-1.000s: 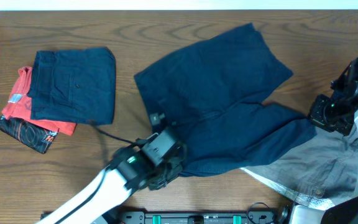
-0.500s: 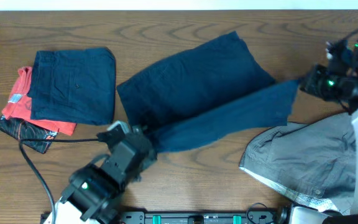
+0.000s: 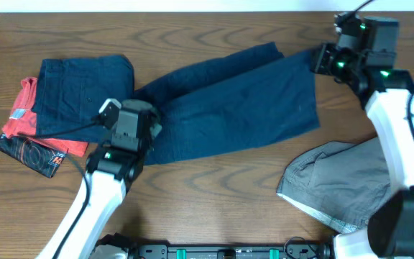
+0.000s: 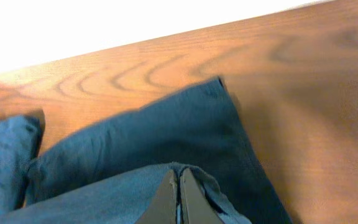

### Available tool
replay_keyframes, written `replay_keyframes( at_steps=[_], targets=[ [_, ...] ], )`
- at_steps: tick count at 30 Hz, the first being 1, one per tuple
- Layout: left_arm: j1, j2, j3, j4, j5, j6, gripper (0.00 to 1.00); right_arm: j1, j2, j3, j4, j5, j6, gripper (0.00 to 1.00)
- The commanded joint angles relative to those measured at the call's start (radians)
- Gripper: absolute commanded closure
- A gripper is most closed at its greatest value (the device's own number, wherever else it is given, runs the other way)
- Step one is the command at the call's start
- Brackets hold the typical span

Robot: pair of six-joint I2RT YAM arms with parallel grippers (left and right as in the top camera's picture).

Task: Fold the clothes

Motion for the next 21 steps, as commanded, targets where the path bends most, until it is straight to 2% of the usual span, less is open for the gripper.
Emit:
replay_keyframes(
  at_steps=[1,7,8,9,10,14,15,17,21],
  targets=[
    [0.056,0.096,-0.003,0.068,-0.009,0.048,0.94,0.043,0.068,0.017,0.092,0.015,0.013,0.99],
    [0.111,0.274,-0.003,0.308,0.01,0.061,0.92,0.108,0.222,0.017,0.315,0.098,0.061,0.98],
    [0.114,0.299,-0.003,0.346,0.021,0.089,0.83,0.117,0.246,0.017,0.34,0.116,0.076,0.91],
    [0.115,0.33,-0.003,0.389,0.033,0.116,0.67,0.127,0.282,0.017,0.379,0.127,0.085,0.79],
    [0.116,0.35,-0.003,0.418,0.048,0.134,0.57,0.132,0.305,0.017,0.404,0.127,0.084,0.69],
    [0.148,0.374,-0.002,0.461,0.186,0.197,0.21,0.137,0.345,0.017,0.397,0.127,0.084,0.55],
    [0.16,0.367,-0.002,0.459,0.229,0.214,0.14,0.136,0.344,0.017,0.377,0.127,0.083,0.55],
    [0.189,0.347,-0.002,0.433,0.325,0.233,0.08,0.135,0.337,0.017,0.325,0.112,0.059,0.57],
    [0.225,0.312,-0.002,0.284,0.459,0.233,0.08,0.136,0.333,0.017,0.153,0.093,-0.002,0.68]
  ],
)
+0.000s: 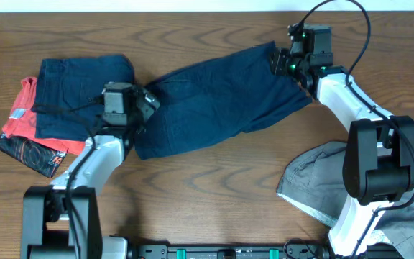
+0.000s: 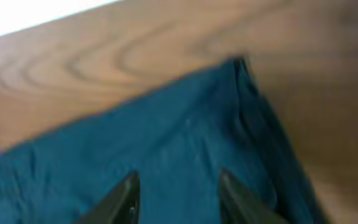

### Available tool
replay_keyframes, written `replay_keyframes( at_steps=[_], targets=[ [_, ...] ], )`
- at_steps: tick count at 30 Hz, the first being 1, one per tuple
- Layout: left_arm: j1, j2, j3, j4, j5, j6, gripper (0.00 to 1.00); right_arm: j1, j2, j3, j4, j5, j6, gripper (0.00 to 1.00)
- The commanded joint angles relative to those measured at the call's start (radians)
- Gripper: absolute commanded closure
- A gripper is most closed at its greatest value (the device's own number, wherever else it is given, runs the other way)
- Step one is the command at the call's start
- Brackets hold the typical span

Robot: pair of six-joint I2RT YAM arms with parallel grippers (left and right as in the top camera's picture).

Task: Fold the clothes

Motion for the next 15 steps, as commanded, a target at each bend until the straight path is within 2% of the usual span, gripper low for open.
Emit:
replay_keyframes(
  at_steps=[1,4,7,13,15],
  targets=[
    [0.02,-0.031,0.0,-0.103,0.15,0.039,0.08,0.008,-0.017,0.007,-0.121,-0.007,-0.068,0.72],
    [0.019,-0.029,-0.003,-0.226,0.151,0.039,0.07,0.009,0.003,0.003,-0.312,0.057,-0.121,0.82],
    [0.015,-0.028,-0.007,-0.293,0.146,0.046,0.07,0.01,0.045,-0.003,-0.429,0.188,-0.126,0.82],
    [0.015,-0.002,-0.013,-0.294,0.12,0.073,0.03,-0.011,0.092,-0.005,-0.542,0.293,-0.106,0.94],
    [0.015,0.012,-0.013,-0.292,0.119,0.094,0.02,-0.033,0.083,-0.005,-0.562,0.345,-0.065,0.94]
  ],
)
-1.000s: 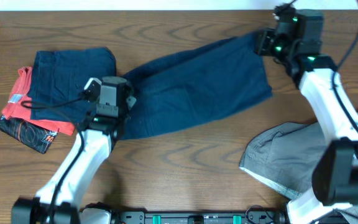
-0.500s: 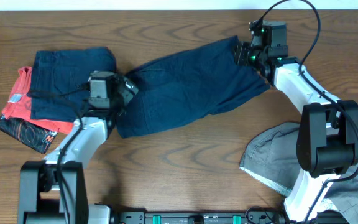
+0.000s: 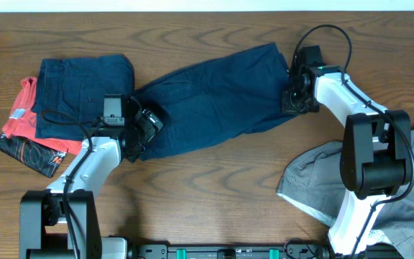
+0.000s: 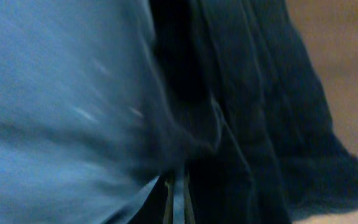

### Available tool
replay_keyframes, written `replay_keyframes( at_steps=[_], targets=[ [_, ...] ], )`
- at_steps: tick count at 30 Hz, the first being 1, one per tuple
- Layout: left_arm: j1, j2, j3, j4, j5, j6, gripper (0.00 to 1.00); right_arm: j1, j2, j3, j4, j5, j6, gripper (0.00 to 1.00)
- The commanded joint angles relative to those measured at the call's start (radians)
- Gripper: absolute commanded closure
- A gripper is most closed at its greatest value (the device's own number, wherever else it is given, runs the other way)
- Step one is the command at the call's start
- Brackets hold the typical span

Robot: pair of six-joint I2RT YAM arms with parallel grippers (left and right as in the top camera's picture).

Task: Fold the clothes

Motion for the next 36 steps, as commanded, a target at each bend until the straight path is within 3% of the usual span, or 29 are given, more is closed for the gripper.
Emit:
replay_keyframes(
  at_steps=[1,11,16,24,29,31,33,34,36],
  targets=[
    [-0.002,0.03,-0.01,-0.001,-0.006,0.047,0.02,-0.041,0.027,-0.016,-0.037,0.15,0.051,0.94],
    [-0.006,0.035,-0.01,0.066,0.006,0.063,0.02,-0.181,0.015,-0.016,-0.119,0.154,0.053,0.93],
    [-0.039,0.036,-0.01,0.151,0.062,0.182,0.02,-0.193,0.0,-0.014,-0.132,0.073,0.026,0.83],
    [-0.085,0.092,-0.01,0.18,0.083,0.185,0.02,-0.187,-0.102,-0.006,-0.127,0.042,0.027,0.74],
    [-0.099,0.202,-0.01,0.266,0.198,0.185,0.01,-0.187,-0.198,-0.006,-0.12,0.023,0.015,0.72],
    [-0.106,0.235,-0.01,0.291,0.25,0.185,0.11,-0.187,-0.223,-0.006,-0.12,-0.008,-0.012,0.74],
    [-0.115,0.258,-0.01,0.296,0.296,0.187,0.34,-0.186,-0.244,-0.006,-0.121,-0.058,-0.05,0.74],
    [-0.117,0.259,-0.01,0.29,0.304,0.195,0.38,-0.184,-0.246,-0.006,-0.122,-0.066,-0.056,0.75],
    [-0.12,0.257,-0.01,0.283,0.333,0.232,0.65,-0.177,-0.247,-0.006,-0.124,-0.087,-0.061,0.75]
  ],
)
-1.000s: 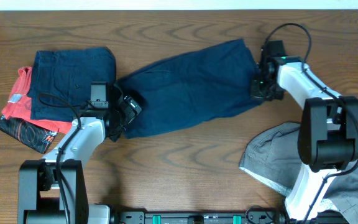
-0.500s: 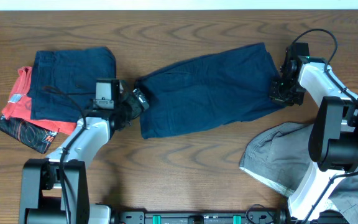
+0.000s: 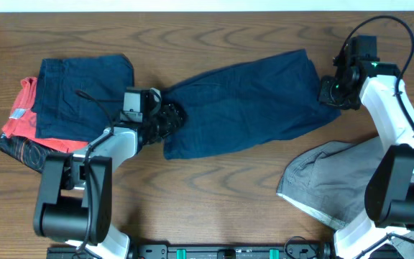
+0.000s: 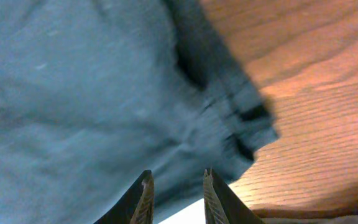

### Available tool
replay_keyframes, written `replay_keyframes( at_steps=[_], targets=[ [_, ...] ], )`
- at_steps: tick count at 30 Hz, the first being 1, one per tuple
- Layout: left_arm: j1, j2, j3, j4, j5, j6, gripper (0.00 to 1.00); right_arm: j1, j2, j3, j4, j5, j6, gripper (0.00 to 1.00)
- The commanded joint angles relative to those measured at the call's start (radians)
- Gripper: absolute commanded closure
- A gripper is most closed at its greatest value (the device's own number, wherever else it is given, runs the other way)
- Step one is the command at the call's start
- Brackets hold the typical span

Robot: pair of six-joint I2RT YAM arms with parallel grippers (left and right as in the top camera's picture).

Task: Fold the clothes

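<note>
A dark blue garment lies spread across the middle of the table, slanting up to the right. My right gripper is open at its right edge; the cloth's hemmed corner lies just beyond the fingers, nothing between them. My left gripper lies low on the table at the garment's bunched left end; its jaws are hidden against the dark cloth. A folded dark blue garment rests at the far left.
Under the folded garment sits a red piece with a dark printed piece below it. A crumpled grey garment fills the lower right corner, close under the right arm. Bare wooden table lies in front.
The blue garment now lies further right. My right gripper, then shut on its right edge, is now open and further right. The left gripper has also moved right with the cloth's left end.
First my right gripper was shut on the garment's far right end, the cloth stretched long. Then it stood open over the upper right corner. Then it was shut on the right edge. Now it is open, and the garment lies flatter and further right.
</note>
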Motion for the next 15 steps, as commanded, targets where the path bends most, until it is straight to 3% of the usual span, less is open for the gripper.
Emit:
replay_keyframes(
  at_steps=[1,2,6,10,15],
  targets=[
    [-0.014,0.05,-0.038,-0.032,0.098,0.053,0.79,0.014,-0.005,-0.002,-0.003,-0.066,-0.043,0.75],
    [-0.012,0.05,-0.038,-0.032,0.109,0.058,0.94,0.02,-0.005,-0.002,-0.005,-0.066,-0.043,0.76],
    [0.007,0.023,-0.026,-0.071,0.127,0.059,0.94,0.06,-0.005,-0.003,-0.027,-0.138,-0.092,0.85],
    [0.033,-0.059,0.024,-0.23,0.126,0.074,0.94,0.128,0.001,-0.003,-0.056,-0.201,-0.173,0.99],
    [0.062,-0.225,0.104,-0.476,0.125,0.092,0.94,0.24,0.023,-0.012,-0.073,-0.224,-0.21,0.99]
  ],
)
